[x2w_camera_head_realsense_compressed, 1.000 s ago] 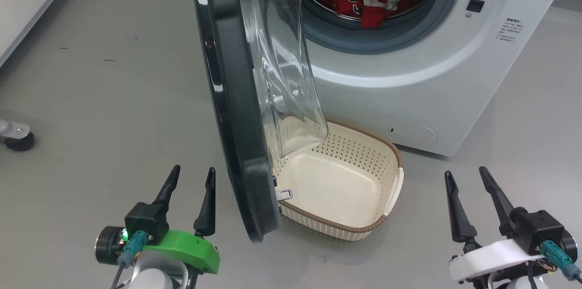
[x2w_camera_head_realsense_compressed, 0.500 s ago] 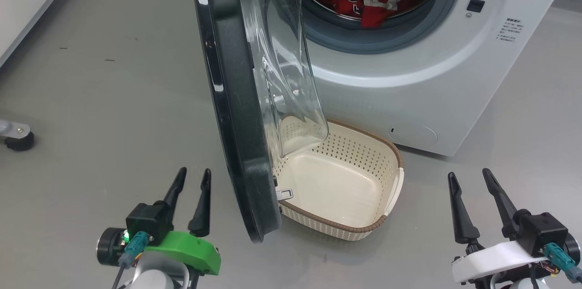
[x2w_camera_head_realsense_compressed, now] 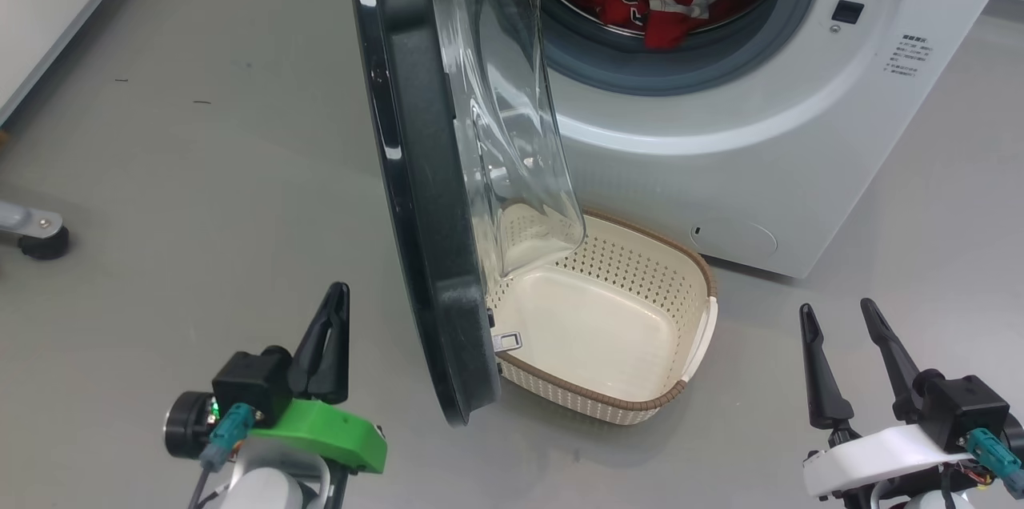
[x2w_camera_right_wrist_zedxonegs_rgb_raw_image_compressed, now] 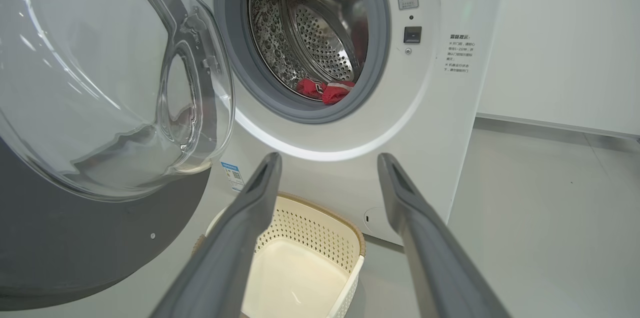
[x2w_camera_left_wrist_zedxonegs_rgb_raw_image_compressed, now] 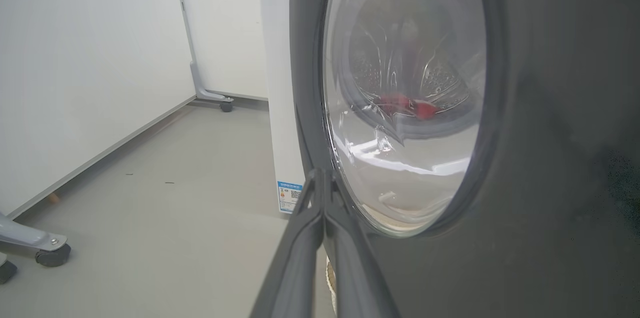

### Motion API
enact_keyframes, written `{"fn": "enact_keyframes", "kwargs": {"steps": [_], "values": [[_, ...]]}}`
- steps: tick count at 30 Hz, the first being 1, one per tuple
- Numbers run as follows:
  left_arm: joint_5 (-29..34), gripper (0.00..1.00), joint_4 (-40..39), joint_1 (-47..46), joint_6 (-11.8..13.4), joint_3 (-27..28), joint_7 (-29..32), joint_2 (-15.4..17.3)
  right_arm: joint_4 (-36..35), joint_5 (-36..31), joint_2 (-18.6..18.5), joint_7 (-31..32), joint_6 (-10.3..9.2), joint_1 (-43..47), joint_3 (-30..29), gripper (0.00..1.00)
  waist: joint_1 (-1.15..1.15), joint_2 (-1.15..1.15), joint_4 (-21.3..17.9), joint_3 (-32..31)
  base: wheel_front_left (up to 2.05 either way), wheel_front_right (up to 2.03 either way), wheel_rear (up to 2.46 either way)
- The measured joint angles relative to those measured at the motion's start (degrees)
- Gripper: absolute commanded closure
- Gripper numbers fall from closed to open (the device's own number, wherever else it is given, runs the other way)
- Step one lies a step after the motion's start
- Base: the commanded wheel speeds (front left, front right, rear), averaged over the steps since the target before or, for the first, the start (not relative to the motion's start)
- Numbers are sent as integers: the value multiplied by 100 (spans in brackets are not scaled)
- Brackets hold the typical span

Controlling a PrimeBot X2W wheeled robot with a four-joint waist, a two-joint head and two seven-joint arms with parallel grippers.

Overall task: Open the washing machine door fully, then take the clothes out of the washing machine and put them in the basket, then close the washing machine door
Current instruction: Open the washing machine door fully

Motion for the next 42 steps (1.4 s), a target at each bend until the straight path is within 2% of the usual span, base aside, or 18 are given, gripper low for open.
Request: {"fn": "enact_keyframes", "kwargs": {"steps": [8, 16, 22, 28, 32, 37, 42], "values": [[65, 100, -735, -6, 14, 188, -1, -1, 24, -77, 40, 0, 15, 0, -154, 0, 0, 0, 77, 0, 0, 0, 0], [277, 100, -2047, -158, 55, 356, -25, 2, 30, -148, 64, 0, 65, -1, -259, 0, 0, 0, 240, 14, 0, 0, 0], [342, 100, -2986, -324, 30, 255, -27, 2, 34, -197, 77, 0, 124, -4, -271, 0, 0, 0, 268, 8, 0, 0, 0], [352, 100, -3677, -375, -201, -200, -32, 3, 55, -234, 108, 0, 167, -6, -285, 0, 0, 0, 253, -7, 0, 0, 0], [260, 100, -3871, -367, -432, -679, -32, 9, 65, -253, 134, 0, 182, -8, -304, 0, 0, 0, 230, -12, 0, 0, 0], [120, 100, -3752, -126, -788, -1370, -32, 27, 80, -276, 165, 0, 218, -12, -319, 0, 0, 0, 202, -19, 0, 0, 0], [-65, 100, -3295, 240, -904, -1963, 104, 56, 90, -318, 182, 0, 242, -14, -354, 0, 0, 0, 176, -40, 0, 0, 0]]}}
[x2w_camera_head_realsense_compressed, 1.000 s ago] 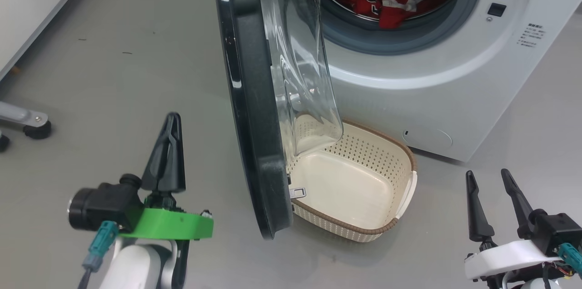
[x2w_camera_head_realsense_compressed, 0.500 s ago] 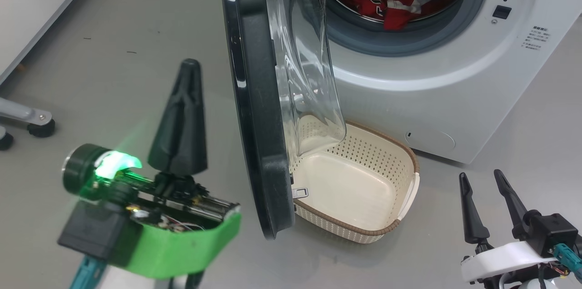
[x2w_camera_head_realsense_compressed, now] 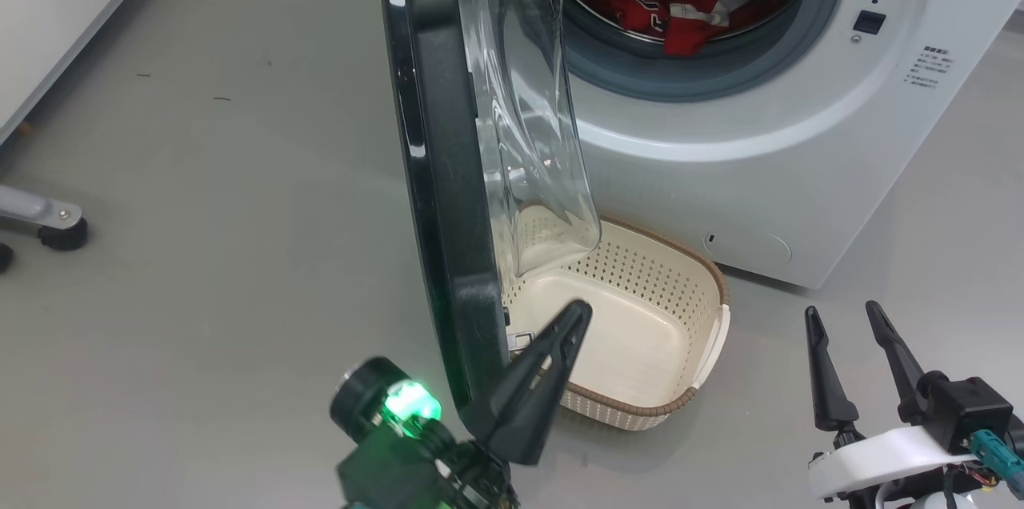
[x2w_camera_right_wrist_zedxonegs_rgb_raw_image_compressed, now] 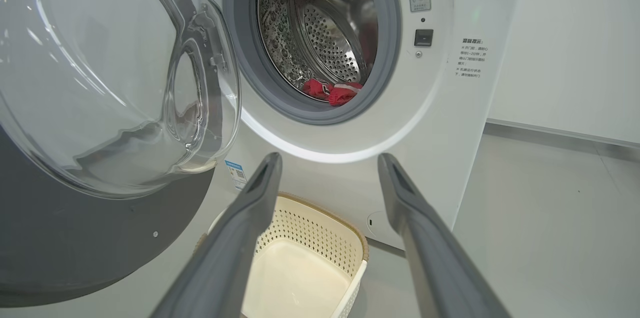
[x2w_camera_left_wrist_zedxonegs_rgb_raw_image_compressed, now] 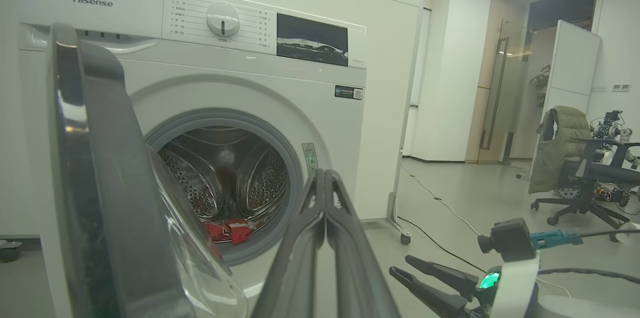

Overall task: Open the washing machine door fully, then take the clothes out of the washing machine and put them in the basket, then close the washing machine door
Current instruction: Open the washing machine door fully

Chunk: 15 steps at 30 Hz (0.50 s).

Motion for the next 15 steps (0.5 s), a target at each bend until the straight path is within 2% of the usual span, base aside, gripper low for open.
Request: {"fn": "enact_keyframes", "kwargs": {"steps": [6, 15], "values": [[-91, 100, 481, 258, -26, -324, 359, 140, 23, -10, 36, 0, 22, -2, -42, 0, 0, 0, -35, -26, 0, 0, 0], [-100, 100, 964, 282, -24, -149, 538, 227, 23, -48, 65, 0, 26, -2, -98, 0, 0, 0, -34, 20, 0, 0, 0]]}}
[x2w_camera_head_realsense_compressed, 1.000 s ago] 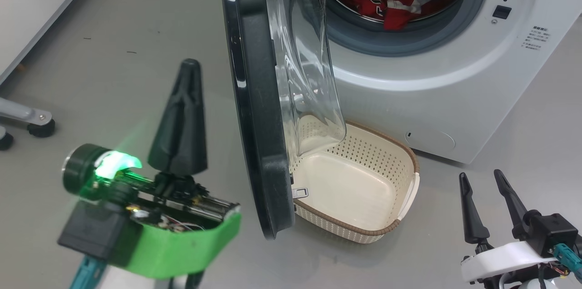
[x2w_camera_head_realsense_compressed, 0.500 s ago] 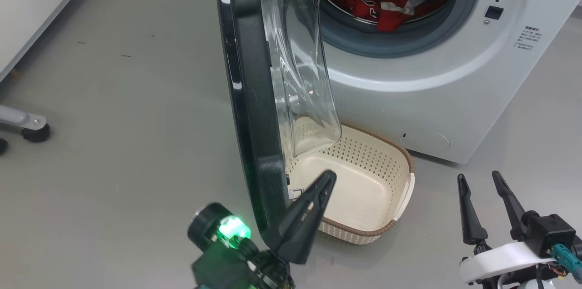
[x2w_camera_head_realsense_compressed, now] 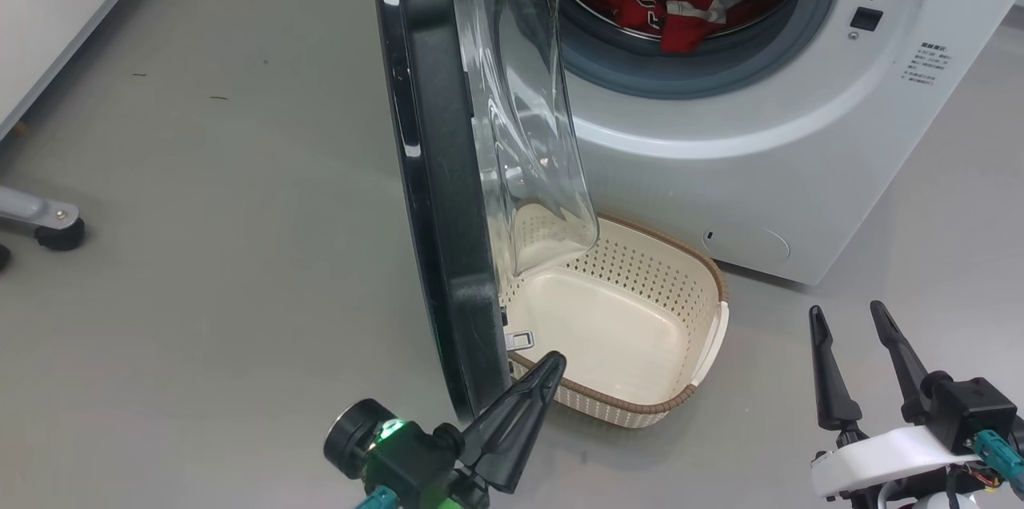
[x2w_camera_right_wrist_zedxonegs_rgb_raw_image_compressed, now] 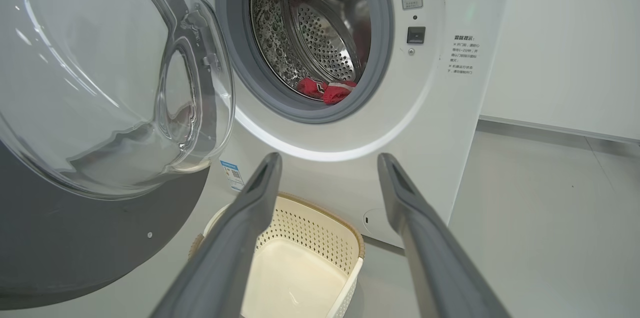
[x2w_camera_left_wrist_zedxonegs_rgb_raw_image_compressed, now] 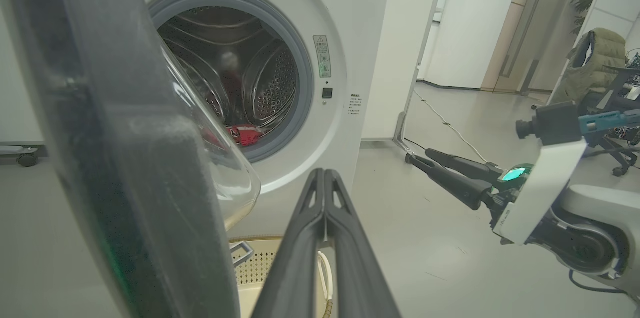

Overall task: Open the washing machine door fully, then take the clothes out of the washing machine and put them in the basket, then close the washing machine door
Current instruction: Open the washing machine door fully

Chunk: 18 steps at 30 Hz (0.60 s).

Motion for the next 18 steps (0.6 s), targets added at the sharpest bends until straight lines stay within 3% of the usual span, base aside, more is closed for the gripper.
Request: {"fn": "enact_keyframes", "kwargs": {"steps": [18], "values": [[-36, 100, 569, 60, 386, 413, -47, -19, -8, -68, 24, 0, 49, -32, -126, 0, 0, 0, 8, 120, 0, 0, 0]]}}
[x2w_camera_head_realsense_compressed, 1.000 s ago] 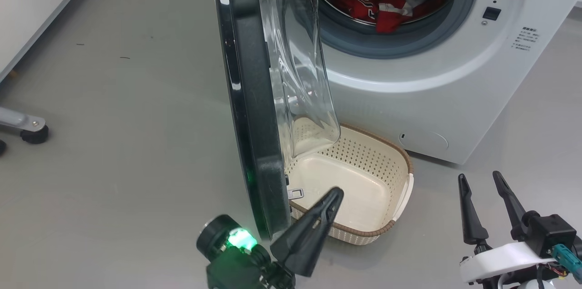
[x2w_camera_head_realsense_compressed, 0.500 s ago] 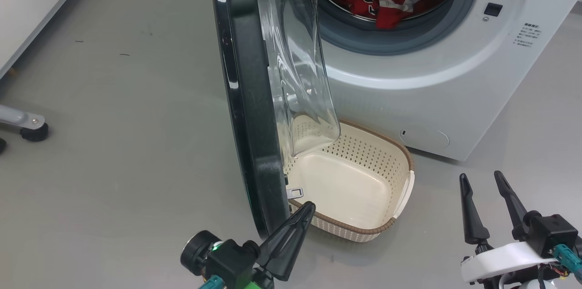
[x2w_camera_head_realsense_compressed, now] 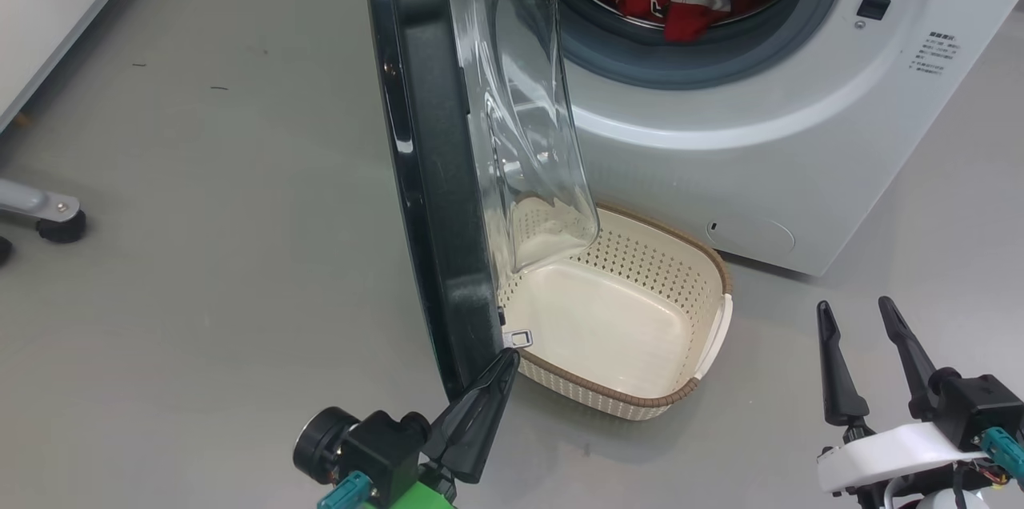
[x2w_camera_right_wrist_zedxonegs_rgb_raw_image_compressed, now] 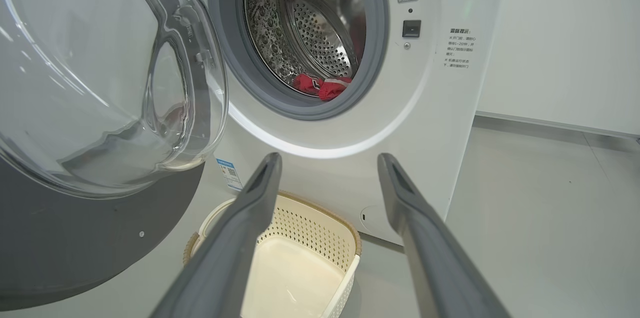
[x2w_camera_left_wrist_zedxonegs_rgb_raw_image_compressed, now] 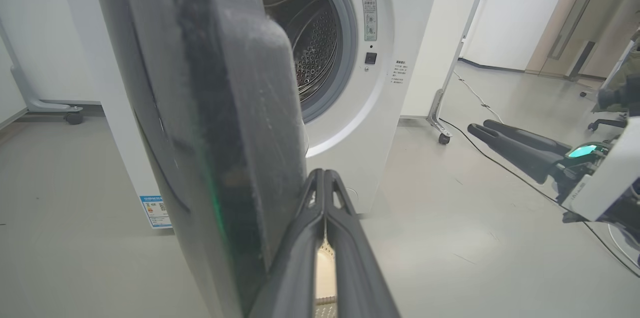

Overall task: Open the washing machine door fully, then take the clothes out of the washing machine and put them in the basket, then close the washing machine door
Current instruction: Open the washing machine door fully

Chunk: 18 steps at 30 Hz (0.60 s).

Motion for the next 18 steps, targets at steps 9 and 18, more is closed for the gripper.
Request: {"fn": "enact_keyframes", "kwargs": {"steps": [9, 18], "values": [[-15, 100, 102, 0, 123, 80, -152, -69, -1, -41, 14, 0, 10, -23, -56, 0, 0, 0, 57, 28, 0, 0, 0], [-115, 100, 224, 5, 263, 138, -267, -142, -12, -41, 24, 0, 43, -22, -203, 0, 0, 0, 185, 27, 0, 0, 0]]}}
